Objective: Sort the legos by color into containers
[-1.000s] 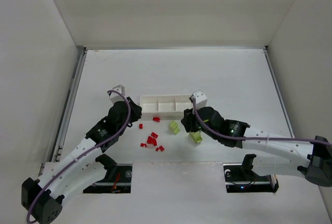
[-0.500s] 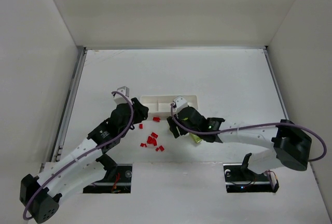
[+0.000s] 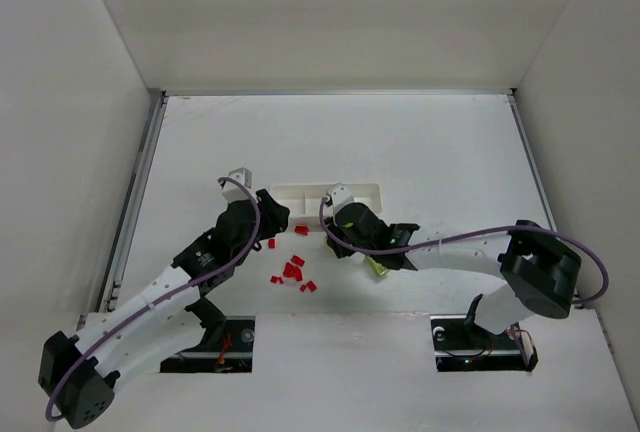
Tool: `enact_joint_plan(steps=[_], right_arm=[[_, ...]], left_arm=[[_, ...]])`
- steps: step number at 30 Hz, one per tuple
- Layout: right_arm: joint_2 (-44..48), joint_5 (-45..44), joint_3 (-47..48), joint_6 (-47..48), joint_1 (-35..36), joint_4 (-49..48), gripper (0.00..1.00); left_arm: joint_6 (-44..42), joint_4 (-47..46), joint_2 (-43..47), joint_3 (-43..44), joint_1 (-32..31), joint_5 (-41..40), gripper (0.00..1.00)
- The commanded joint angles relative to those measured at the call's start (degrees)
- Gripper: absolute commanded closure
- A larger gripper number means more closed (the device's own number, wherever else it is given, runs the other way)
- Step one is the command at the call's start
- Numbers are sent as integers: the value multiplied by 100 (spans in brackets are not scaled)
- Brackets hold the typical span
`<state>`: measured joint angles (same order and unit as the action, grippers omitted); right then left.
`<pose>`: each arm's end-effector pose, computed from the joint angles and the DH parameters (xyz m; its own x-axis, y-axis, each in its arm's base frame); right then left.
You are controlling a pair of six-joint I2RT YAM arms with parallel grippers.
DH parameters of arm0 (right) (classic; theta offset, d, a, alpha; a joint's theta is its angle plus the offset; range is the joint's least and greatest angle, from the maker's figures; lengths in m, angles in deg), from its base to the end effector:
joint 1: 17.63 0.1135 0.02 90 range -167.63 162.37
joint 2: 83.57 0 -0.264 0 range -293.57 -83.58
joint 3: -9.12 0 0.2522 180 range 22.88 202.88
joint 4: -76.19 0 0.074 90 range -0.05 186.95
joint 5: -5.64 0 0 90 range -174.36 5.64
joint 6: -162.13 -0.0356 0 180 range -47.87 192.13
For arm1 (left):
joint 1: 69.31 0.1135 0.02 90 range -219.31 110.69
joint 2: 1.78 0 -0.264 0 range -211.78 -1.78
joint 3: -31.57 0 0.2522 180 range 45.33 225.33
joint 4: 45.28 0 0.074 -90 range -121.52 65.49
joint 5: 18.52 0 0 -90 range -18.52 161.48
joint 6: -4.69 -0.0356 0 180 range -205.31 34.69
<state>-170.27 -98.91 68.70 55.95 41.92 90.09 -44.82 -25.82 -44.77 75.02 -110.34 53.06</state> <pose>0.1654 0.2637 0.1909 -0.5252 -0.3612 -0.7705 -0.6164 0.7857 0.0519 0.1439 -0.1103 0.2605 -0.4448 -0.4295 -0.7859 0.1428 0.8322 -0.5357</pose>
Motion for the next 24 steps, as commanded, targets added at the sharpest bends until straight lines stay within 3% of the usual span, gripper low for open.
enact_joint_plan(steps=[1, 5, 10, 15, 24], right_arm=[[30, -4, 146, -7, -106, -576, 67], [135, 4, 146, -69, -167, -559, 75], [1082, 258, -161, -516, -527, -682, 78], [2068, 1321, -372, -1816, -1221, -1339, 79], [1850, 2148, -521, -4127, -1846, -3193, 81]], left_arm=[[64, -305, -52, -112, -14, 57, 58], [143, -446, -44, -148, -5, 101, 51], [275, -1165, -35, -235, 30, 426, 40], [661, -2597, -26, -525, -5, 751, 36], [1549, -4848, -17, -1141, 56, 866, 34]])
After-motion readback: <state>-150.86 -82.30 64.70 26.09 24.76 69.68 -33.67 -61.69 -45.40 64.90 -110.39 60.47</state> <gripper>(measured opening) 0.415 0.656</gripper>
